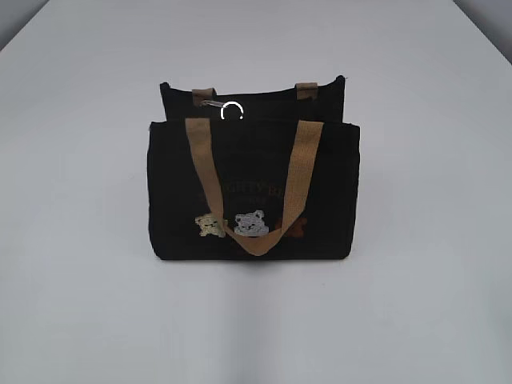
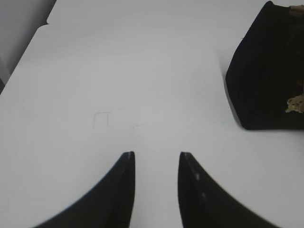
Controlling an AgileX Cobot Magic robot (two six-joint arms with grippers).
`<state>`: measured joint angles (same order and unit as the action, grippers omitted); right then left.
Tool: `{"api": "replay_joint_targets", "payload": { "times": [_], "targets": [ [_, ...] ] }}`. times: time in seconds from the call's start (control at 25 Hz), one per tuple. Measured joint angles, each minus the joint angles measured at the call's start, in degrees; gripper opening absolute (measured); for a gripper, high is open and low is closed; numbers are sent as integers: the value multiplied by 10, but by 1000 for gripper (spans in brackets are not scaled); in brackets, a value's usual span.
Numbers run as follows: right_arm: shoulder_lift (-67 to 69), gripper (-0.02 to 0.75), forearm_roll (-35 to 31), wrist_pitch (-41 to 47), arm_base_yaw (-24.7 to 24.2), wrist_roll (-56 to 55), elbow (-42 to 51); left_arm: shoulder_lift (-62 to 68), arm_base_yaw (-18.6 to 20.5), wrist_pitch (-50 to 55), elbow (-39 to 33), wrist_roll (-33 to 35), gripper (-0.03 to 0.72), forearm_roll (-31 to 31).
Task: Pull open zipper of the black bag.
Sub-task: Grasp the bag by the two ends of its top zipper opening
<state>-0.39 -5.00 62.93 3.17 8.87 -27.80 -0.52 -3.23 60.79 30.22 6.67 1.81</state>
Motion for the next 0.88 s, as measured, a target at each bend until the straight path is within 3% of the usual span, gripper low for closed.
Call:
{"api": "replay_joint_targets", "payload": {
  "times": [0.6, 0.72, 0.88],
  "targets": [
    [0, 337, 0, 0, 0, 0, 0, 25, 0, -30, 7, 0, 235, 20],
    [0, 337, 0, 0, 0, 0, 0, 94, 0, -155, 15, 51, 236, 111],
    [0, 337, 0, 0, 0, 0, 0, 243, 0, -314, 17, 264, 239, 320]
  ]
}}
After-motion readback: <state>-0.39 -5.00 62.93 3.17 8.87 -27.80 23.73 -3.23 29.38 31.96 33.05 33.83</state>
